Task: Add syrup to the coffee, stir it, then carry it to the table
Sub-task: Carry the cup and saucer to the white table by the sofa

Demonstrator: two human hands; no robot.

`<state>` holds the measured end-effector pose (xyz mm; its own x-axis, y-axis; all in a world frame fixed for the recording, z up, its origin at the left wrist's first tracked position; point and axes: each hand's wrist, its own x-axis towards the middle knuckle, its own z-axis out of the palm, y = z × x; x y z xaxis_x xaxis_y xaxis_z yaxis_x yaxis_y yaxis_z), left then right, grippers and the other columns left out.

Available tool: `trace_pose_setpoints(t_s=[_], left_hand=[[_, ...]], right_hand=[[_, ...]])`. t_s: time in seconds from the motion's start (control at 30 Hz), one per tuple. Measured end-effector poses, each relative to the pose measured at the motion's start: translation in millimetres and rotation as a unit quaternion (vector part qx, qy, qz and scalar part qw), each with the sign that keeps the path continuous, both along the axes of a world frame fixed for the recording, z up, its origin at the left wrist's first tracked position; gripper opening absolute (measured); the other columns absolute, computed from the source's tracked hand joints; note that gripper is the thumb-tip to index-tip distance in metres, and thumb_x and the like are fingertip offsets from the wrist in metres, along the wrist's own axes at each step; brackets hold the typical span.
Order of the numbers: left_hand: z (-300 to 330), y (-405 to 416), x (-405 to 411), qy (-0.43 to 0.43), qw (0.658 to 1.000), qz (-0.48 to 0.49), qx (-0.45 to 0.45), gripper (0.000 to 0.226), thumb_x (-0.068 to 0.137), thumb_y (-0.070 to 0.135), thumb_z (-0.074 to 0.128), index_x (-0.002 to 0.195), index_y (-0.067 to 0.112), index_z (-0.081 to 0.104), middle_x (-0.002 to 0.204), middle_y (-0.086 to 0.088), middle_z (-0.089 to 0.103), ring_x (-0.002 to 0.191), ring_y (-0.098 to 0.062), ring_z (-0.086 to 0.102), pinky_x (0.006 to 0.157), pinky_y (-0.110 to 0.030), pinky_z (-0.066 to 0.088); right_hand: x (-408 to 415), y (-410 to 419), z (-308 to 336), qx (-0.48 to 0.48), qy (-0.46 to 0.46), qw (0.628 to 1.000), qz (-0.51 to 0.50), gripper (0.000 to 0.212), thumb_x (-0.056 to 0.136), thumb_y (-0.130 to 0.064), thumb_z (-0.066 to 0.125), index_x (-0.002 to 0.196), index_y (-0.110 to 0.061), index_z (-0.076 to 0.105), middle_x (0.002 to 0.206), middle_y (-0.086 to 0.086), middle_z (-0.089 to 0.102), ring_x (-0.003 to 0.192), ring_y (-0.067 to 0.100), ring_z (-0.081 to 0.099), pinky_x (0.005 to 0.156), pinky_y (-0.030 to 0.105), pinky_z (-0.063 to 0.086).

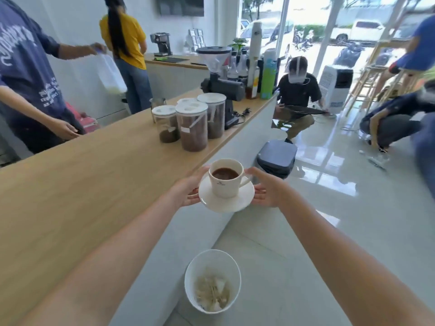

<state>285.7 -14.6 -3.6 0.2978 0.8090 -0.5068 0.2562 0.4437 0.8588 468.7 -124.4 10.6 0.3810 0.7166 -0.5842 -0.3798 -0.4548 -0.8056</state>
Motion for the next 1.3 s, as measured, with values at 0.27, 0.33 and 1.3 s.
trace_pose_setpoints(t_s=[0.27, 0.33, 1.3], left_hand=[[-5, -102, 149, -0.017, 0.991, -0.134, -0.012, 0.058, 0.065, 0.06, 0.076, 0.089, 0.01, 0.059, 0.085, -0.006, 0.066, 0.079, -0.017, 0.066, 0.087, -0.034, 0.056], [-9, -123, 183, -0.019, 0.985, -0.169, -0.014, 0.061, 0.063, 0.062, 0.077, 0.091, 0.01, 0.06, 0.089, -0.007, 0.067, 0.082, -0.018, 0.067, 0.086, -0.034, 0.056], [-10, -453, 660, 0.012, 0.791, -0.611, -0.031, 0.055, 0.07, 0.058, 0.074, 0.095, 0.012, 0.055, 0.095, -0.006, 0.063, 0.095, -0.022, 0.064, 0.091, -0.036, 0.054]], right_hand=[[120, -136, -4, -0.029, -0.009, 0.991, -0.128, 0.043, 0.073, -0.031, 0.075, 0.095, -0.001, 0.054, 0.088, 0.014, 0.064, 0.075, 0.025, 0.067, 0.072, 0.035, 0.057], [144, -168, -5, -0.026, -0.002, 0.986, -0.166, 0.038, 0.074, -0.029, 0.074, 0.088, 0.0, 0.054, 0.086, 0.014, 0.063, 0.074, 0.025, 0.066, 0.078, 0.036, 0.056], [422, -543, -9, -0.019, 0.03, 0.776, -0.63, 0.036, 0.072, -0.032, 0.075, 0.084, -0.005, 0.055, 0.089, 0.013, 0.066, 0.078, 0.025, 0.067, 0.076, 0.036, 0.057]])
